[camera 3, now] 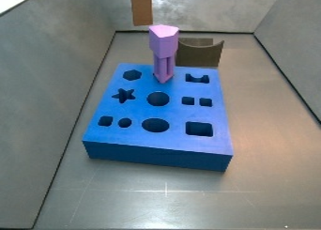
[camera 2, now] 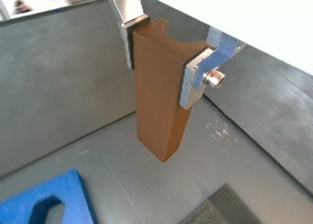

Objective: Pick up the arch object. Move up. Place the arch object on the fixture. Regrasp the arch object. Rotate the arch object. Move to above the board. Insert the arch object.
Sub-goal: Rotate the arch object.

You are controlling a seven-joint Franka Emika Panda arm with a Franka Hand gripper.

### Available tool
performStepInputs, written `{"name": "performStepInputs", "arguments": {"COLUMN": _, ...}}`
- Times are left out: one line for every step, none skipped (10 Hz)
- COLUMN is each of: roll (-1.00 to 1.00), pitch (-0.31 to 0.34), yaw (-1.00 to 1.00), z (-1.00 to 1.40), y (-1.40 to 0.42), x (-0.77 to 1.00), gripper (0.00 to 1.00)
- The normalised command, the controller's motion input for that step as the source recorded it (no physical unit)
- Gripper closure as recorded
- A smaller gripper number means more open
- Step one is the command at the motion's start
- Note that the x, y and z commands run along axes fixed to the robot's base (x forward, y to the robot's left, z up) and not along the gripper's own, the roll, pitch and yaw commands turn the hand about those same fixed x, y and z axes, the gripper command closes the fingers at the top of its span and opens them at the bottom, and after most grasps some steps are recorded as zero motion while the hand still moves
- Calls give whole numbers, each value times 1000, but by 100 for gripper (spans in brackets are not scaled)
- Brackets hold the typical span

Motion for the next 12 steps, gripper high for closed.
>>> {"name": "performStepInputs", "arguments": {"roll": -166, "pitch": 127, "yaw": -558, "z": 16, "y": 13, "x": 14, "gripper": 100}}
{"name": "performStepInputs", "arguments": {"roll": -165, "pitch": 123, "yaw": -332, "z": 19, "y": 14, "x": 18, "gripper": 100}}
{"name": "performStepInputs", "arguments": {"roll": -164, "pitch": 120, "yaw": -254, "z": 20, "y": 14, "x": 20, "gripper": 100}}
{"name": "performStepInputs", "arguments": {"roll": -164, "pitch": 117, "yaw": -156, "z": -1000, "y": 0, "x": 0, "gripper": 100}}
{"name": "performStepInputs", "arguments": {"roll": -163, "pitch": 102, "yaw": -117, "z": -1000, "y": 1, "x": 7, "gripper": 100}}
{"name": "performStepInputs", "arguments": {"roll": -159, "pitch": 40, "yaw": -85, "z": -1000, "y": 4, "x": 28, "gripper": 100}}
{"name": "performStepInputs", "arguments": {"roll": -158, "pitch": 15, "yaw": -75, "z": -1000, "y": 5, "x": 24, "gripper": 100}}
{"name": "performStepInputs", "arguments": {"roll": -157, "pitch": -22, "yaw": -65, "z": -1000, "y": 9, "x": 17, "gripper": 100}}
{"name": "performStepInputs", "arguments": {"roll": -155, "pitch": -35, "yaw": -59, "z": -1000, "y": 13, "x": 18, "gripper": 100}}
{"name": "performStepInputs", "arguments": {"roll": -153, "pitch": -36, "yaw": -55, "z": -1000, "y": 20, "x": 22, "gripper": 100}}
{"name": "performStepInputs", "arguments": {"roll": -152, "pitch": -34, "yaw": -49, "z": -770, "y": 25, "x": 26, "gripper": 100}}
{"name": "performStepInputs", "arguments": {"roll": -150, "pitch": -34, "yaw": -47, "z": -602, "y": 25, "x": 25, "gripper": 100}}
